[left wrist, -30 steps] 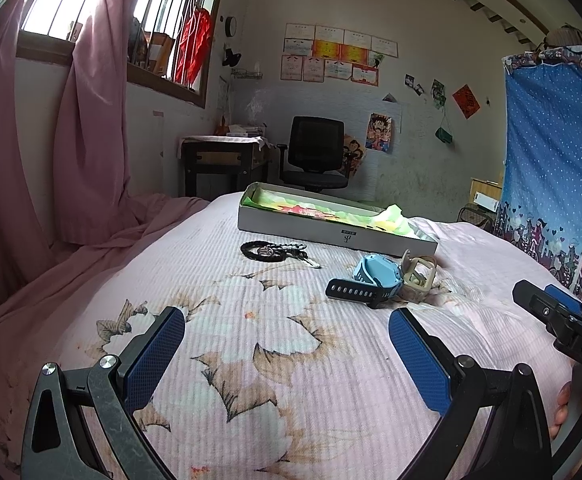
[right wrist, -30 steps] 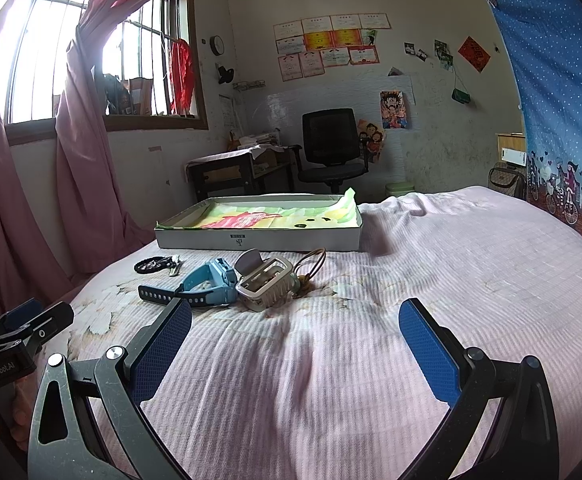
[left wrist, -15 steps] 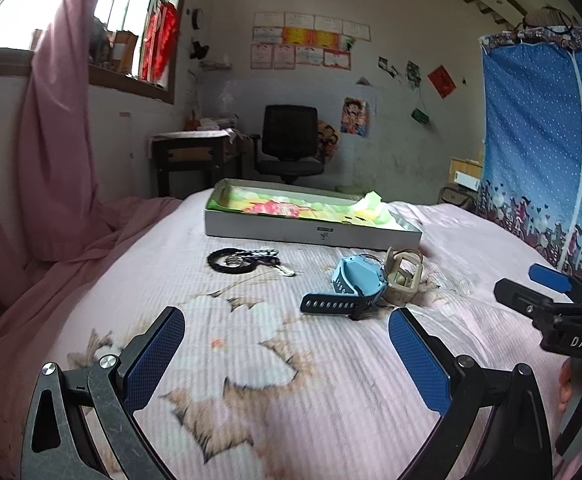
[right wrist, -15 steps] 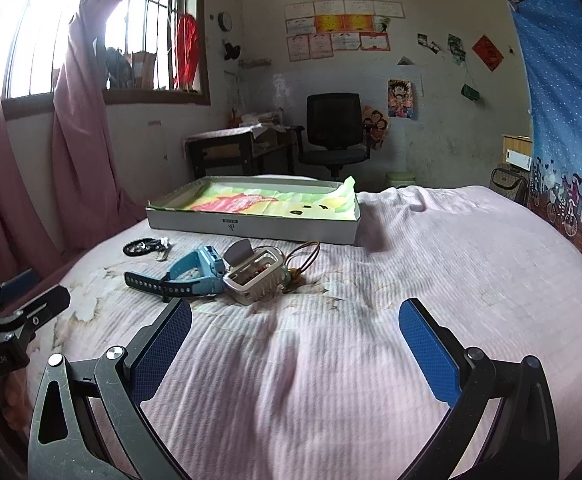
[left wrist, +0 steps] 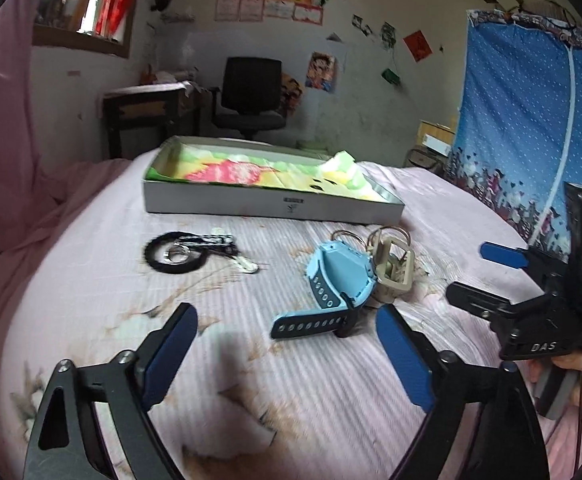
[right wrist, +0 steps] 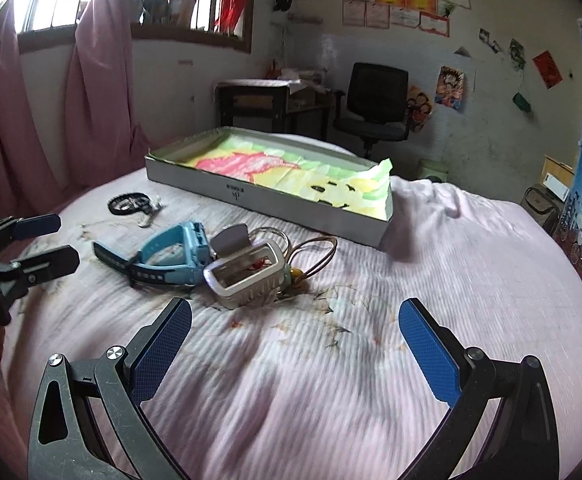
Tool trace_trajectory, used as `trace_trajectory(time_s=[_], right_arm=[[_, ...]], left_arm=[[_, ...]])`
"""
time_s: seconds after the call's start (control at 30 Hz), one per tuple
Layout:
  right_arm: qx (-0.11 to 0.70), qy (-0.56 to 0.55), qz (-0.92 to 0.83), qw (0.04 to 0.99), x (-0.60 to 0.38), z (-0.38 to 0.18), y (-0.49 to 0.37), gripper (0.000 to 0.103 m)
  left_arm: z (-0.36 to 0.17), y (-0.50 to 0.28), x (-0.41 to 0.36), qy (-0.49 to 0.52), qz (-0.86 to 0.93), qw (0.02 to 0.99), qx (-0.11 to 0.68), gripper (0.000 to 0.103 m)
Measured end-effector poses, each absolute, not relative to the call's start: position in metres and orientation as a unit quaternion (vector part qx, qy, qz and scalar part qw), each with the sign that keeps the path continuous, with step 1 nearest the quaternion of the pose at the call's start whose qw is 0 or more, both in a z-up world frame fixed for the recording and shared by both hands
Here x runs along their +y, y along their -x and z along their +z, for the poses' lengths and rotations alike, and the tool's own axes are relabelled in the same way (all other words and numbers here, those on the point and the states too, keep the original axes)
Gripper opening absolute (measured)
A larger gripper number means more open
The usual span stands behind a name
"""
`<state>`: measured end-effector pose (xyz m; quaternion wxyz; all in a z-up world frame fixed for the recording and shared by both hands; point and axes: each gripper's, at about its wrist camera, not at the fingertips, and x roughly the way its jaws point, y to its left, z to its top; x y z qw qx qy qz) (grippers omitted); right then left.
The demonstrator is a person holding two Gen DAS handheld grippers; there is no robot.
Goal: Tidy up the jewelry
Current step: 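Grasp the light-blue smartwatch with the left gripper while the right grasps the beige claw clip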
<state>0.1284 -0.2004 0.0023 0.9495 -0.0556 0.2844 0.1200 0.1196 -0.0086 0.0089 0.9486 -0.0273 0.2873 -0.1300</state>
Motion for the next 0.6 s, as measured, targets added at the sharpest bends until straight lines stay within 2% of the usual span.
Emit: trace_trajectory(time_s=[0.2,0.37,0.5,0.6], right_arm=[[0.314,0.059,0.154,0.935,-0.19,-0.01,-0.145,0.102],[0.326,0.078,0.169,0.927,-0.181,-0.014,-0.155,0.102],[0.332,0.076,0.177,0.923,-0.179,-0.016,-0.164,0.102],[0.335,0.071,0.178,0.923,-0.181,-0.016,-0.171,0.102]], left_arm=[[-0.003,-0.134,-0.026,0.028,-0.163,0.936,0.311,0.073],[-0.008,-0.142,-0.034,0.018,-0.179,0.934,0.31,0.07],[-0.012,-0.148,-0.04,0.008,-0.193,0.928,0.318,0.056],[-0.014,-0.151,-0.042,0.01,-0.208,0.923,0.323,0.052]])
